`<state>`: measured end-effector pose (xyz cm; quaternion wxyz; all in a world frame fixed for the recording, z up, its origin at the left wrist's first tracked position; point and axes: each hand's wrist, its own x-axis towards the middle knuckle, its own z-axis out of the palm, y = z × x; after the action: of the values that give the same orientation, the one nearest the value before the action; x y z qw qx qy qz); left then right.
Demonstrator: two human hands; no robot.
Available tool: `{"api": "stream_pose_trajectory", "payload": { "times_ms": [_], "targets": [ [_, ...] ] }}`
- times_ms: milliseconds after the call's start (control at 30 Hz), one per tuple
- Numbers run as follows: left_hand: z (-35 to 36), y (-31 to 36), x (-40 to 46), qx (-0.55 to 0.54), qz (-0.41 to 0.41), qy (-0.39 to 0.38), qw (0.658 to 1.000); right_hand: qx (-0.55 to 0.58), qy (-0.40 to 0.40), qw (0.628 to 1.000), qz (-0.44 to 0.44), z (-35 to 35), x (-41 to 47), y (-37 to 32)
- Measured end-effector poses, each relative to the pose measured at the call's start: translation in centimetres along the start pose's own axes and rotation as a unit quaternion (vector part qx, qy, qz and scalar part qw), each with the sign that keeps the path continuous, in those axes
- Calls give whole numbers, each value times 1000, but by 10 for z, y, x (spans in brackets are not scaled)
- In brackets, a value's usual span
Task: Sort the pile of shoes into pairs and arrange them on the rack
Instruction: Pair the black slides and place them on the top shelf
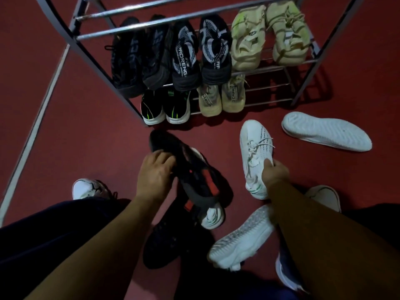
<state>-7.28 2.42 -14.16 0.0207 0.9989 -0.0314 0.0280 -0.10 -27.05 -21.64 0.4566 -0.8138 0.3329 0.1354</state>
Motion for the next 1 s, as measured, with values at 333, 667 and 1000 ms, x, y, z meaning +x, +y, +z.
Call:
{"api": "stream_pose_trajectory", "payload": {
  "times_ms": [333,667,1000],
  "targets": [
    [11,-6,-27,-503,-523,-218,653,28,-112,993,28,17,-4,2],
    [18,3,-59,-337,-306,-477,752,-71,-175,964,-186,43,-67,-69],
    [13,-4,-42,-146,-113,-349,919,-7,-328,941,-76,69,-74,-67]
  ]
}}
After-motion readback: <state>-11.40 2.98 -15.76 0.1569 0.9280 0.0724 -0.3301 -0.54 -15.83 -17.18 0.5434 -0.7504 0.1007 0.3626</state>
